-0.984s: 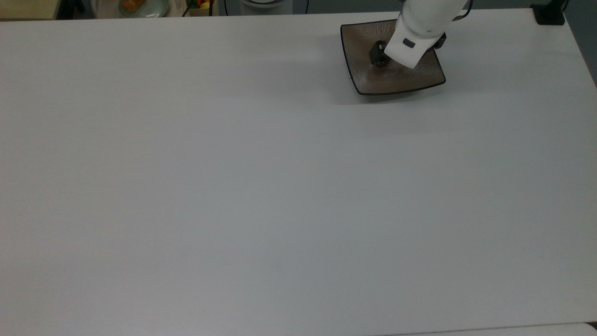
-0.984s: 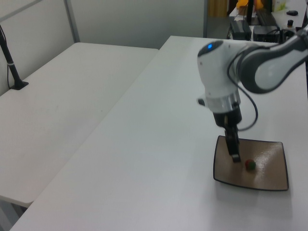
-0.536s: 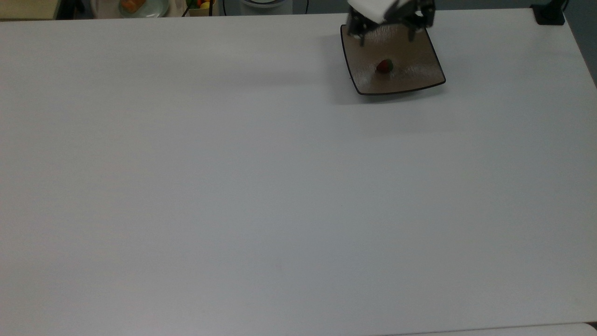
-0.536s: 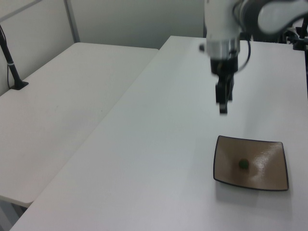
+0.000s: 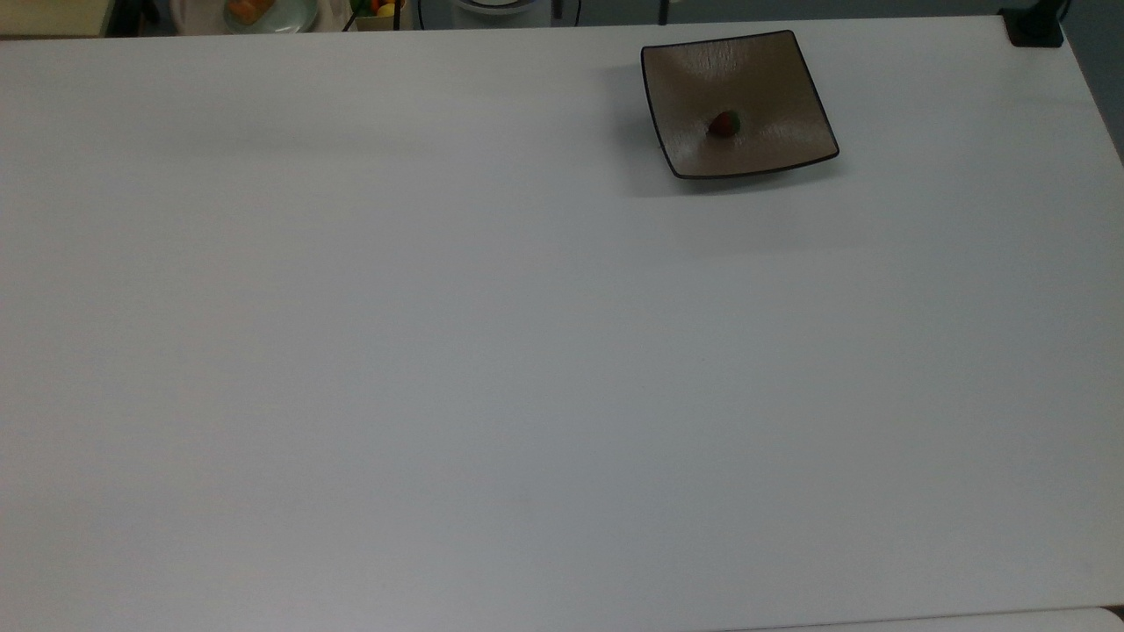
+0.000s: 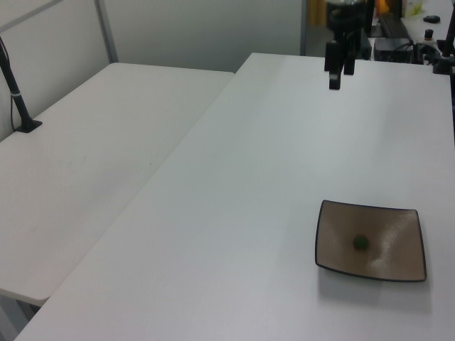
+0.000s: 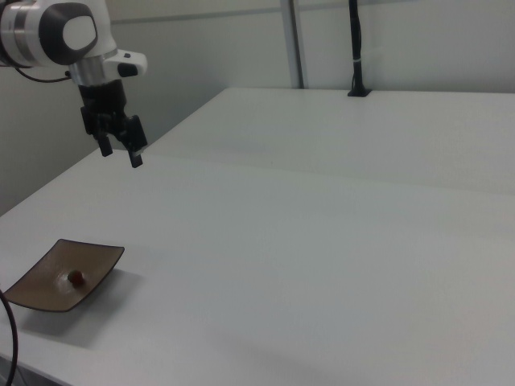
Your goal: Strawberries on a ceramic plate
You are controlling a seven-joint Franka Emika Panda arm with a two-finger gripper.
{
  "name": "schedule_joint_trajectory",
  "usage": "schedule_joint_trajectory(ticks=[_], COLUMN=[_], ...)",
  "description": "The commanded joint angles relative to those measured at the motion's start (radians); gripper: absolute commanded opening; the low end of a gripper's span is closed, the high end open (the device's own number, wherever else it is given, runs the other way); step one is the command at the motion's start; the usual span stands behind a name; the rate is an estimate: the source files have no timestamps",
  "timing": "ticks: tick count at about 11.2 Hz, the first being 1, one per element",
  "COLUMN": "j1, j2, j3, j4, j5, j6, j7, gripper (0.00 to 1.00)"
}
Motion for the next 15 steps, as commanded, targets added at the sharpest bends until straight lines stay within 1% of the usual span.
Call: schedule_joint_trajectory(ticks=[1, 3, 6, 7, 8, 15], j1=[-0.039, -0.046, -0.054, -0.06, -0.059, -0.059], j2=[-0.04, -0.049, -0.04, -0.042, -0.042, -0.013], j3=[-0.003, -0.01, -0.012, -0.024, -0.032, -0.032], j4=[-0.031, -0.066, -0.093, -0.094, -0.094, -0.083], j5=[-0.009, -0.008, -0.009, -0.009, -0.009, -0.008], j6=[0.007, 0.088, 0.258, 0.282, 0.27, 0.265], j7=[-0.136, -0.247, -0.255, -0.255, -0.255, -0.241], gripper=[1.0, 1.0, 1.0, 1.0, 1.0, 1.0])
